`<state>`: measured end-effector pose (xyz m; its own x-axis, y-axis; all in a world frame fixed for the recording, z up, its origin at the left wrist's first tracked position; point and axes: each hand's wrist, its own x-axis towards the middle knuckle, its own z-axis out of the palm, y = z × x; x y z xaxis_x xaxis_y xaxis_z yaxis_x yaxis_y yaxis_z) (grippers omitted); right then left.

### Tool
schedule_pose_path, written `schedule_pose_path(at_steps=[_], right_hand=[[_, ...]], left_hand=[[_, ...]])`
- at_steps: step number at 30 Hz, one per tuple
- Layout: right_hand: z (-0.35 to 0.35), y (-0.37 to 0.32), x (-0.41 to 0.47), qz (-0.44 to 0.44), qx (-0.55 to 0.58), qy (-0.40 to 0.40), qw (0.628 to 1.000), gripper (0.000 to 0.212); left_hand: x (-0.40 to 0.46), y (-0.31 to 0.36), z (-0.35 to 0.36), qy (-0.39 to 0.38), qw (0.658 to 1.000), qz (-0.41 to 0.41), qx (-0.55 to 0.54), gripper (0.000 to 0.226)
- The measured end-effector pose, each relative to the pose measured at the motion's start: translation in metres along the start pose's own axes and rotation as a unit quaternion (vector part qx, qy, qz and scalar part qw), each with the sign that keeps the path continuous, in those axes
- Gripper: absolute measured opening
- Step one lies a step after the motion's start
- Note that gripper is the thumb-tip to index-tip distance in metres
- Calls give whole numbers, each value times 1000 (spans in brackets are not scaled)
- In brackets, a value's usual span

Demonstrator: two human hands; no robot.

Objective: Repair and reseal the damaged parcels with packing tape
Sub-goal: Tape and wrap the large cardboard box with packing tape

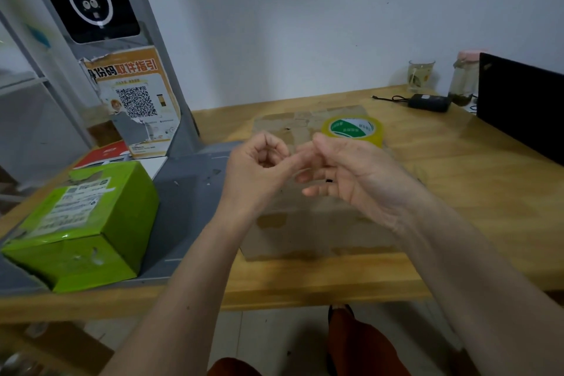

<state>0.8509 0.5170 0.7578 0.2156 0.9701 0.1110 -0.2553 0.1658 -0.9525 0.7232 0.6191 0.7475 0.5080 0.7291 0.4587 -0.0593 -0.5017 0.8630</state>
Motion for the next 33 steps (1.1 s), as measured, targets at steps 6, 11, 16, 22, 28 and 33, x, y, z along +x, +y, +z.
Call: schedule_pose_path(at_steps=[6, 11, 16, 22, 28, 33], right_hand=[[-3, 0, -3, -46, -145, 132, 980, 17], [-19, 3, 5, -127, -273, 268, 915, 18], [-19, -12, -7, -226, -410, 242, 850, 9], [-24, -19, -9, -231, -416, 230, 849, 9], [-29, -24, -10, -238, -362, 270, 860, 14], [-40, -11, 1, -164, -306, 326, 879, 17]], left_hand=[[1, 1, 11, 22, 991, 30, 132, 30], [9, 7, 18, -72, 990, -51, 109, 29], [25, 14, 17, -127, 976, -177, -24, 54], [32, 10, 17, -146, 972, -182, -16, 27], [31, -10, 11, -166, 958, -214, -94, 20], [27, -18, 14, -170, 931, -267, -183, 25]])
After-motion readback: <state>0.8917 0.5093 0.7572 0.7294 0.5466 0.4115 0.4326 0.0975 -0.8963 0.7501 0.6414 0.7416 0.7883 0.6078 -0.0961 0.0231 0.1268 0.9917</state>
